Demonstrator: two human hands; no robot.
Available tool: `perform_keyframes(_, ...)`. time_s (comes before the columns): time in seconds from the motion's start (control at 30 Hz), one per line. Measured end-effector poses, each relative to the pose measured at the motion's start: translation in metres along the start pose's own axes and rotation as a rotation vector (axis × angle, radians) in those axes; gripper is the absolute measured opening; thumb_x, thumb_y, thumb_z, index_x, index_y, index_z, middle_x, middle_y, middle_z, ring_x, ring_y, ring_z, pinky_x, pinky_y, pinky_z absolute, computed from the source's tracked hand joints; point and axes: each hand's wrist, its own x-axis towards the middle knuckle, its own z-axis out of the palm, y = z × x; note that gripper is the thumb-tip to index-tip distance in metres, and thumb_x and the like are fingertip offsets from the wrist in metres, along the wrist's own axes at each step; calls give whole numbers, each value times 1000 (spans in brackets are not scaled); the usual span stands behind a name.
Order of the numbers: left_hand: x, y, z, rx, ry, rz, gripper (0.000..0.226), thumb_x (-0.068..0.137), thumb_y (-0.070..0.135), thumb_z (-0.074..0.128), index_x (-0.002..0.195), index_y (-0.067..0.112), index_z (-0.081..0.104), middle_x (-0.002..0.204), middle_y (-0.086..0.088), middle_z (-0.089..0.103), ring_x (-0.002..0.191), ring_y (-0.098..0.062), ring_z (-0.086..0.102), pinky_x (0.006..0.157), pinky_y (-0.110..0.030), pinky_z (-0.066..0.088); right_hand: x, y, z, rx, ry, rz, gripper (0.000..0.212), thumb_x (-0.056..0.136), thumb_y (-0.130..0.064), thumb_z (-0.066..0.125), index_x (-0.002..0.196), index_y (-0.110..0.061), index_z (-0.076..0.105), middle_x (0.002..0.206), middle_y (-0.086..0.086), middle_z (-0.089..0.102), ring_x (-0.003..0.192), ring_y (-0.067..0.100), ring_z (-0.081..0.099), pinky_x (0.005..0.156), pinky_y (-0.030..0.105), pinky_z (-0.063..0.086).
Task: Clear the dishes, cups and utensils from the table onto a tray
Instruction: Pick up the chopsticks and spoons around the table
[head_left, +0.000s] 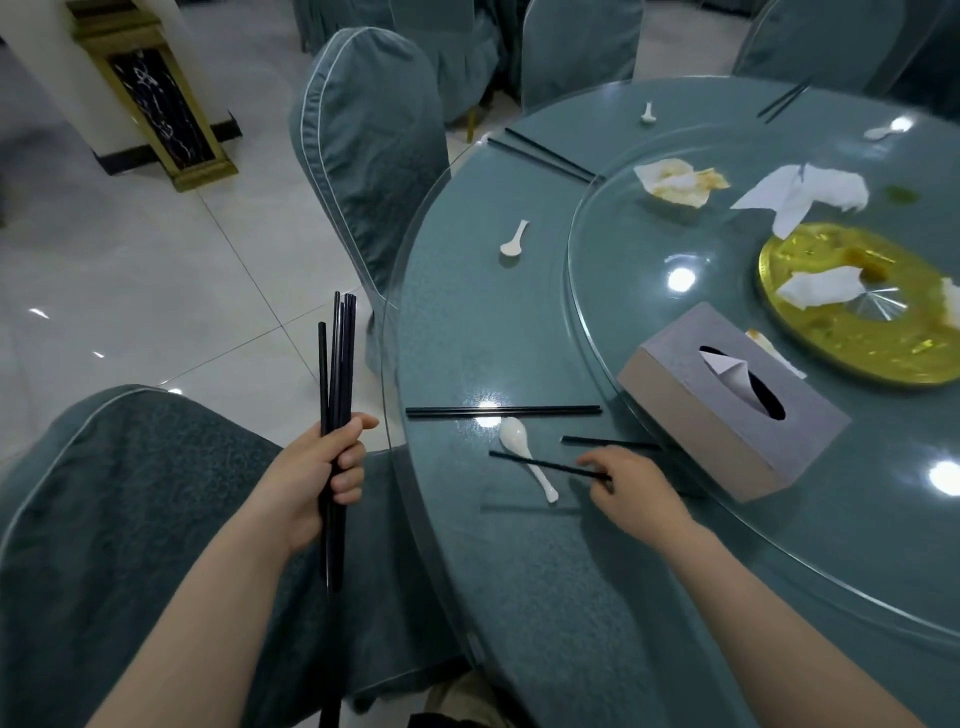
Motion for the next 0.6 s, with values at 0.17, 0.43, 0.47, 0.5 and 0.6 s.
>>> perform_keyframes(0.17, -4, -2, 4, -11, 0, 1, 14, 99, 18, 43, 99, 10, 55, 52, 6, 33, 36, -4, 28, 32, -16, 24, 10, -4, 3, -283, 130, 221, 26, 92, -4, 48, 117, -8, 54, 120, 9, 47, 88, 29, 59, 65, 31, 40)
perform_keyframes(0.43, -10, -3, -9, -29, 25, 15, 14, 99, 19, 44, 100, 10, 56, 51, 6, 34, 36, -4, 29, 32, -16, 25, 45, -31, -4, -209, 249, 94, 15, 98, -18, 46, 107, -12, 56, 108, 6, 57, 98, 25, 51, 66, 32, 35)
perform_keyframes(0.47, -11, -2, -12, -37, 35, 21, 14, 99, 19, 44, 100, 10, 56, 51, 6, 35, 36, -4, 29, 32, -16, 25, 53, -41, -5, -176, 266, 38, 16, 98, -22, 46, 106, -13, 56, 106, 6, 60, 99, 25, 51, 66, 32, 34)
perform_keyframes(0.5, -12, -2, -14, -43, 48, 25, 14, 99, 19, 44, 100, 10, 56, 51, 6, 35, 36, -4, 29, 32, -16, 25, 61, -51, -6, -157, 270, -17, 17, 98, -25, 47, 106, -14, 57, 104, 5, 62, 100, 25, 50, 66, 33, 34)
perform_keyframes(0.6, -15, -1, -22, -73, 86, 29, 14, 99, 18, 43, 98, 11, 55, 50, 7, 34, 35, -4, 28, 31, -15, 24, 87, -85, -3, -134, 224, -128, 19, 96, -26, 50, 106, -15, 61, 102, 4, 65, 101, 24, 49, 67, 31, 32)
